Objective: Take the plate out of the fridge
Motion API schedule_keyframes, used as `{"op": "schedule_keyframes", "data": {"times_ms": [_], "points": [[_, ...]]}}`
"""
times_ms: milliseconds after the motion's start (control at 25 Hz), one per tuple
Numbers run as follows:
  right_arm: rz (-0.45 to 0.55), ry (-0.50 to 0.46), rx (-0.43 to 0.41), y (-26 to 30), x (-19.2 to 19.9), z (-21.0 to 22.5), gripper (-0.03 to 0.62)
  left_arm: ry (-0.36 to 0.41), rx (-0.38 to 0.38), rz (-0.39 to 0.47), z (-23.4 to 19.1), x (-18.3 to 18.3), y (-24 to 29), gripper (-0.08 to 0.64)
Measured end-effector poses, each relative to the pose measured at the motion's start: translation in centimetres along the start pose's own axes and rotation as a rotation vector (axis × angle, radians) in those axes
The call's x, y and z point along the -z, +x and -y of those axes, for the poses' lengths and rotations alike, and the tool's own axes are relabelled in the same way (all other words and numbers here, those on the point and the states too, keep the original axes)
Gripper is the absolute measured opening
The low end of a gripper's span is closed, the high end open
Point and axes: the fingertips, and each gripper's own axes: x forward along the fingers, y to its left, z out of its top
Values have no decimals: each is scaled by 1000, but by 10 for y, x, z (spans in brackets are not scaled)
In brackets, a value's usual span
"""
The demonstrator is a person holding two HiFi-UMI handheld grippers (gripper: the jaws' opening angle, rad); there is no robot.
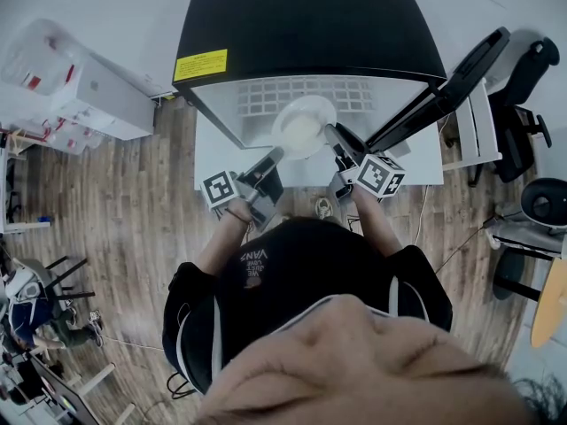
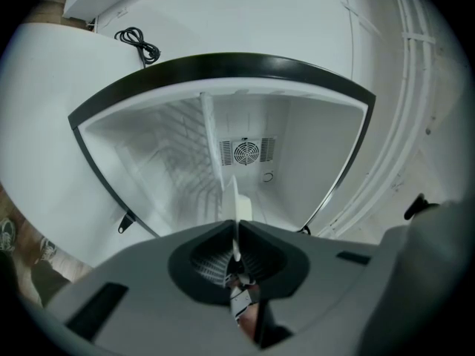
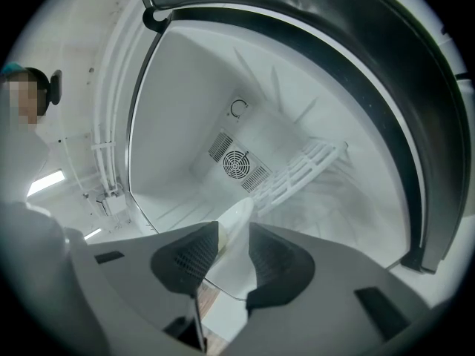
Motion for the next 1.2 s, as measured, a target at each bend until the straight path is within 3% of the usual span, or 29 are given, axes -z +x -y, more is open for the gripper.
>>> {"op": "schedule_keyframes", "data": {"times_ms": [600, 1200], "points": [[19, -42, 16, -3, -4, -5, 109, 10, 0, -28, -1, 1, 2, 34], [69, -57, 64, -29, 6, -17, 109, 28, 21, -114, 4, 13, -10, 34]]}}
